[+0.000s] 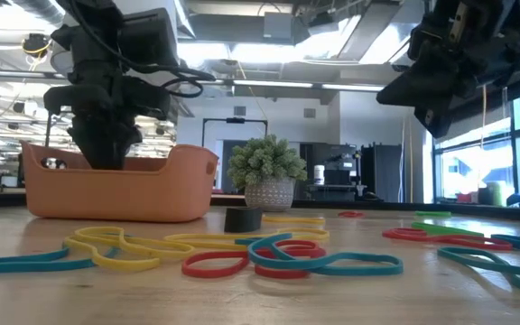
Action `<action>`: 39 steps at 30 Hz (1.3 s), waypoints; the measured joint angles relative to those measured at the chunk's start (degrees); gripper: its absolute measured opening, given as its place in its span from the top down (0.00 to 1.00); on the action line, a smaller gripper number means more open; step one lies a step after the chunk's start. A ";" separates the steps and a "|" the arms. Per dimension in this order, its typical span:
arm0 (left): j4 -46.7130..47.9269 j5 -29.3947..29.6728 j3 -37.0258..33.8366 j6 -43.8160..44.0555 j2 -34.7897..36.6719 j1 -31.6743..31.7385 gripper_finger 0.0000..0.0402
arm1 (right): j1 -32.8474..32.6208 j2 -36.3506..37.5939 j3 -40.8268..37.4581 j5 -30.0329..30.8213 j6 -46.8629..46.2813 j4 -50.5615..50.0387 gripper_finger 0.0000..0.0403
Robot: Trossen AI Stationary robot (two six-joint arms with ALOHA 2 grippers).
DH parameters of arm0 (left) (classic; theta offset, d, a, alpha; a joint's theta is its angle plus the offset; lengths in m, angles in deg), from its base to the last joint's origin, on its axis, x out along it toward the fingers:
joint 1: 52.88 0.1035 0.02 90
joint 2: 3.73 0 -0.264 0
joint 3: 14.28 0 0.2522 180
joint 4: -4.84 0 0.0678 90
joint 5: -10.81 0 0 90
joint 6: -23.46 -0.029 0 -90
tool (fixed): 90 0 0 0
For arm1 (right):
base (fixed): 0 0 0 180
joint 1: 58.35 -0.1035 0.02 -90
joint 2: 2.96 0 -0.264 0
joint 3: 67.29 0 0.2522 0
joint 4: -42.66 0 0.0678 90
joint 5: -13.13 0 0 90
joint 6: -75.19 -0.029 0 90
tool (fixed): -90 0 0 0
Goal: Pick and place rubber bands into bin
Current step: Put the red rubber band into the orange bin
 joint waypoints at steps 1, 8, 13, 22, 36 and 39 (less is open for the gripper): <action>0.10 -0.01 0.08 -0.03 0.00 0.00 0.76 | 0.00 0.00 0.00 0.00 0.08 0.00 0.96; 5.02 0.05 5.20 -0.40 0.73 -0.02 0.69 | 0.00 0.00 0.00 0.00 -1.13 -0.09 0.96; 9.60 0.49 9.62 -0.77 3.61 -0.02 0.71 | 0.10 0.00 0.00 -0.02 -1.08 -0.11 0.97; 12.76 0.41 10.21 -1.89 11.41 -0.15 0.88 | -0.20 -5.67 13.90 -0.17 1.98 -20.75 0.99; 12.59 0.25 10.16 -10.62 14.54 -0.13 1.00 | -0.20 -32.10 43.71 -10.26 11.12 -58.15 0.95; 12.59 0.24 10.16 -11.24 14.55 -0.13 1.00 | -0.20 -37.16 46.63 -12.36 13.72 -59.77 0.90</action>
